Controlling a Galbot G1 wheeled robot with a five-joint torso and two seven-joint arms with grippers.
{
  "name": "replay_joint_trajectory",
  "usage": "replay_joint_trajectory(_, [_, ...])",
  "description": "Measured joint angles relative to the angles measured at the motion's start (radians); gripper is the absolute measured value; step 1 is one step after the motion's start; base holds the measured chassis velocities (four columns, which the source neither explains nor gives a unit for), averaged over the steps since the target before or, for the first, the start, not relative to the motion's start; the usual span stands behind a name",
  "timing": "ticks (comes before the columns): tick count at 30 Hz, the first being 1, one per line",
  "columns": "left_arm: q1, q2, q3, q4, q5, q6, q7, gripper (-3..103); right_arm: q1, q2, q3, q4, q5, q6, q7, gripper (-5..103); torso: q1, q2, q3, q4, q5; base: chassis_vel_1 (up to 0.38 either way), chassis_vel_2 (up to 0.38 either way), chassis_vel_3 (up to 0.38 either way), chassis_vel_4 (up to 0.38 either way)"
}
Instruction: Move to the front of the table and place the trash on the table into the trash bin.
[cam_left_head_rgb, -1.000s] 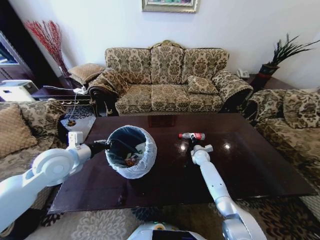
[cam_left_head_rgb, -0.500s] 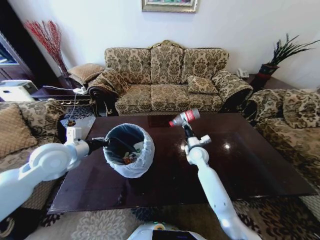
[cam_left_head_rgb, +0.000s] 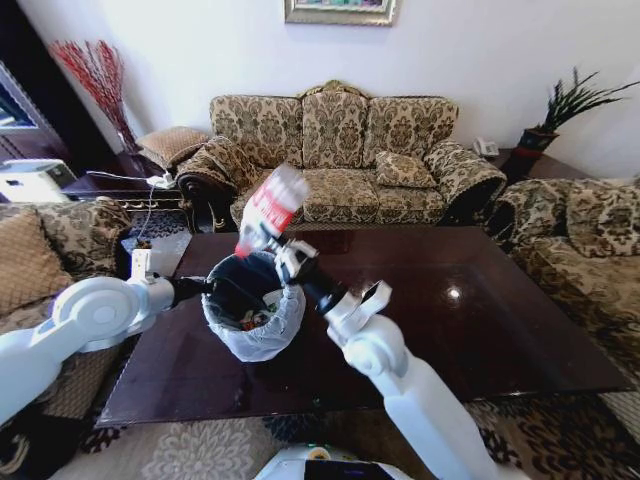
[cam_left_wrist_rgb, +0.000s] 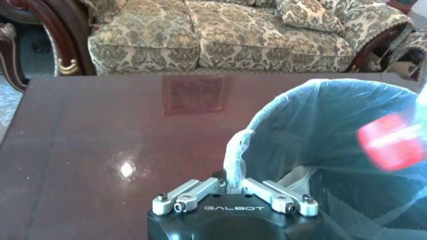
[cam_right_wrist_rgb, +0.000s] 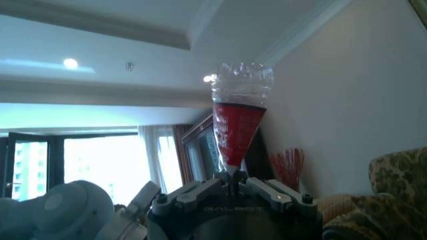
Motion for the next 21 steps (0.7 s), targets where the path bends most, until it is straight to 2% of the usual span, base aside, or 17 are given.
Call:
replay_joint_trajectory(1, [0.0,-0.003,0.0,-0.004,0.0,0.0,0.0,0,-0.006,0.003,0.0,-0.015,-0.026,0.007,-0.013,3,0.0,0.0,0.0,0.0001,0.0,0.0,0.0,0.0,0.0])
replay_joint_trajectory(2, [0.0,-0.003,0.0,-0.004,0.0,0.0,0.0,0,-0.006,0.003,0.0,-0.015,-0.026,0.007,-0.013,3,0.0,0.0,0.0,0.0001,0.0,0.0,0.0,0.0,0.0])
replay_joint_trajectory(5, [0.001,-0.009,0.0,-0.007,0.0,-0.002,0.0,0,-0.023,-0.007,0.0,-0.027,-0.054,0.018,-0.021,19,0.0,0.0,0.0,0.0001,-0.0002,0.0,0.0,0.0,0.0])
replay_joint_trajectory(7, [0.001,-0.011,0.0,-0.006,0.001,-0.002,0.0,0,-0.028,-0.012,0.001,-0.026,-0.055,0.021,-0.023,19,0.0,0.0,0.0,0.0001,-0.0002,0.0,0.0,0.0,0.0])
replay_joint_trajectory(10, [0.001,-0.016,0.002,0.003,0.005,-0.006,0.0,0,-0.044,-0.026,0.014,-0.016,-0.053,0.034,-0.032,36,0.0,0.0,0.0,0.0001,-0.0001,0.0,0.0,0.0,0.0])
replay_joint_trajectory(11, [0.001,-0.016,0.002,0.003,0.005,-0.006,0.0,0,-0.044,-0.026,0.014,-0.016,-0.053,0.034,-0.032,36,0.0,0.0,0.0,0.0001,-0.0001,0.0,0.0,0.0,0.0])
replay_joint_trajectory(14, [0.003,-0.02,0.003,0.005,0.009,-0.01,0.001,0,-0.062,-0.031,0.056,-0.003,-0.052,0.058,-0.045,51,0.0,0.0,0.0,0.0001,-0.0002,0.0,0.0,0.0,0.0])
replay_joint_trajectory(15, [0.003,-0.02,0.003,0.005,0.009,-0.01,0.001,0,-0.062,-0.031,0.056,-0.003,-0.052,0.058,-0.045,51,0.0,0.0,0.0,0.0001,-0.0002,0.0,0.0,0.0,0.0])
replay_joint_trajectory(16, [0.005,-0.023,0.003,0.004,0.011,-0.011,0.001,0,-0.071,-0.033,0.076,0.005,-0.05,0.07,-0.052,57,0.0,0.0,0.0,0.0001,-0.0001,0.0,0.0,0.0,0.0])
replay_joint_trajectory(17, [0.008,-0.026,0.003,0.003,0.012,-0.011,0.002,0,-0.081,-0.036,0.095,0.02,-0.041,0.085,-0.051,62,0.0,0.0,0.0,0.0001,-0.0001,0.0,0.0,0.0,0.0])
replay_joint_trajectory(19, [0.009,-0.029,0.003,0.002,0.015,-0.011,0.002,0,-0.09,-0.036,0.11,0.034,-0.035,0.099,-0.041,62,0.0,0.0,0.0,0.0,0.0,0.0,0.0,0.0,0.0])
replay_joint_trajectory(21, [0.014,-0.044,0.0,0.001,0.028,-0.01,-0.001,0,-0.118,-0.029,0.149,0.063,-0.034,0.124,0.014,73,0.0,0.0,0.0,0.0001,0.0,0.0,0.0,0.0,0.0])
